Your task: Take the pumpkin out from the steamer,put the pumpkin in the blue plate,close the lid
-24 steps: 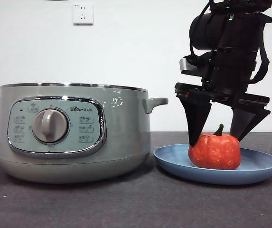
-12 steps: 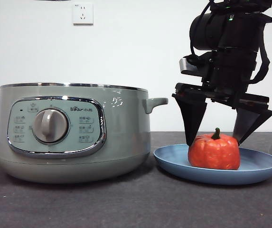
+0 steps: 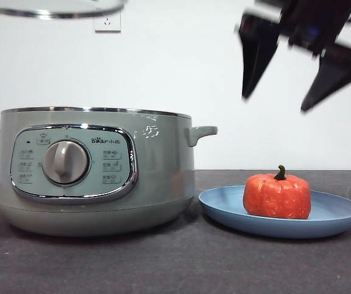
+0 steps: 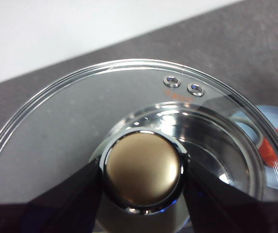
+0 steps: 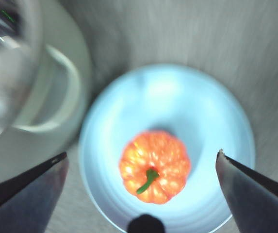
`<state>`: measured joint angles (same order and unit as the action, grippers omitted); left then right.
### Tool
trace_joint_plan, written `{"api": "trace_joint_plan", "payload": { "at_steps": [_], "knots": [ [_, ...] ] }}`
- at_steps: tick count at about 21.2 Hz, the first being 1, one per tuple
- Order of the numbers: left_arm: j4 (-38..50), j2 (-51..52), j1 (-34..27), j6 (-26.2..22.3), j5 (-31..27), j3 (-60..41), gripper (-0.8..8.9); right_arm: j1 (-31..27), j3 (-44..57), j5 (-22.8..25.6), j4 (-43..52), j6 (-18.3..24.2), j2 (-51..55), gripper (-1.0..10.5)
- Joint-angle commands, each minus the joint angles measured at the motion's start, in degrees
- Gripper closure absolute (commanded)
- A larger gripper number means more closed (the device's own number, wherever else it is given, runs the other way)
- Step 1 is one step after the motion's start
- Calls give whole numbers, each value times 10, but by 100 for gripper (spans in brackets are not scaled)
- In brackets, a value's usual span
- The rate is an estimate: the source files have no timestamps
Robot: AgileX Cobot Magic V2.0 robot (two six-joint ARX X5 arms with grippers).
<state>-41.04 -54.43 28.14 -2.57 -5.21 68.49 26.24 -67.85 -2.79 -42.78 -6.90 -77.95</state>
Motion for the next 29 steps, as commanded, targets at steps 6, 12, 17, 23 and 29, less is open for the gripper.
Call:
{"api": "trace_joint_plan", "payload": {
  "at_steps": [6,12,17,23,29],
  "knots": [
    [85,-106,0,1,56,3,822,1,3,2,3,-6,167,443],
    [116,-191,0,10,72,3,822,1,3,3,3,-8,233,443],
    [118,-234,0,10,86,3,823,1,3,3,3,-8,241,443],
    [103,-262,0,7,85,3,822,1,3,3,3,-8,241,444],
    [92,-268,0,2,84,3,822,1,3,3,3,-8,241,445]
  ]
}}
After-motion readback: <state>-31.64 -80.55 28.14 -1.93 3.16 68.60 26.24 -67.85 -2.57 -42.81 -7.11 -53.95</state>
